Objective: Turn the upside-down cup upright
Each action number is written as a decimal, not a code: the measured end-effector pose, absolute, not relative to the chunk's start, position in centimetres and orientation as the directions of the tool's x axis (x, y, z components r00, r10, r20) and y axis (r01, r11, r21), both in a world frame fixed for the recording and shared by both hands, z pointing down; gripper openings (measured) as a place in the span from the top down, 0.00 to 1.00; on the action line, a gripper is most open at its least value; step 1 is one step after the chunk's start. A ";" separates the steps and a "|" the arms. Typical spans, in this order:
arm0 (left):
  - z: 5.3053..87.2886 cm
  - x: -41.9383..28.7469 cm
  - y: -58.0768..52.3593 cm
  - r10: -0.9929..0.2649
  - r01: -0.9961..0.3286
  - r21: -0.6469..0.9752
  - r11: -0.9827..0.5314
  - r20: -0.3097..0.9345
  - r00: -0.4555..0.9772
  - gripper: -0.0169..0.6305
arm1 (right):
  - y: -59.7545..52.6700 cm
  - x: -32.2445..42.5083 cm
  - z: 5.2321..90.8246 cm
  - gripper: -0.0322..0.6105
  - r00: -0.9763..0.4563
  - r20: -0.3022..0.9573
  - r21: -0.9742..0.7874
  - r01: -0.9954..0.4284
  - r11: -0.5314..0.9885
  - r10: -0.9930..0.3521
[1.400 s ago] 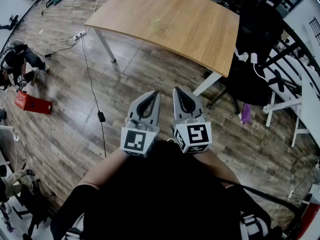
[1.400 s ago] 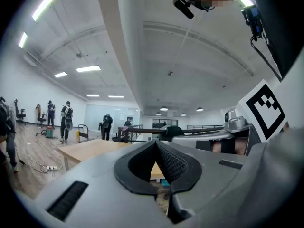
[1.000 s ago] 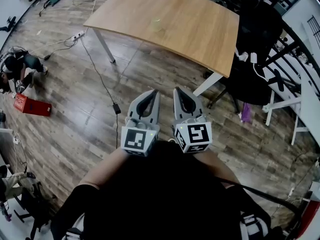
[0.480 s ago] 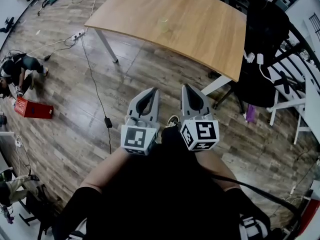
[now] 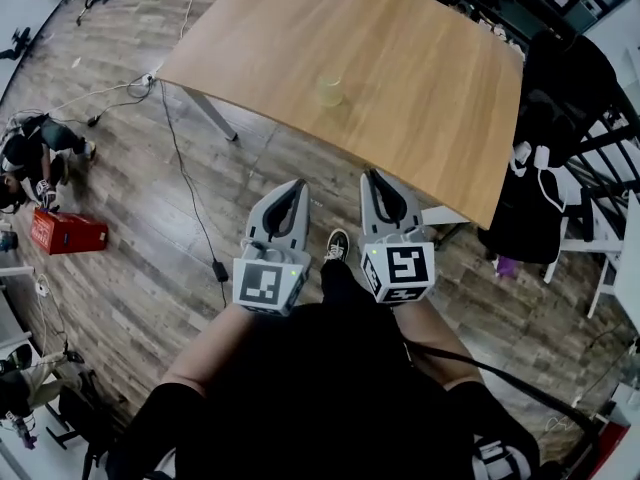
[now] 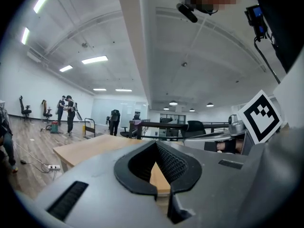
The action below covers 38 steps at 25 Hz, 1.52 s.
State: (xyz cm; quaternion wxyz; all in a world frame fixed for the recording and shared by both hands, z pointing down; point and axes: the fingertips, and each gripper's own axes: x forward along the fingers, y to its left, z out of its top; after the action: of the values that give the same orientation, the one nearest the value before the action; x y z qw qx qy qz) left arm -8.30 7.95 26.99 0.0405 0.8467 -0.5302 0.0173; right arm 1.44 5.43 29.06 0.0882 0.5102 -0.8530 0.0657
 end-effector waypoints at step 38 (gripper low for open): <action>52.8 -14.9 -22.6 -0.898 -0.925 0.032 -0.378 0.230 0.375 0.96 | -29.7 -9.7 51.1 0.48 -0.570 0.358 0.046 -0.780 0.624 -0.739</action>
State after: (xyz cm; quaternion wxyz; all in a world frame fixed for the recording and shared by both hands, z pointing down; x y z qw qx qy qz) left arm -14.87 -22.64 52.78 0.0780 0.8255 -0.5521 0.0874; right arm -9.69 -29.69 51.13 0.1740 0.4296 -0.8842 0.0583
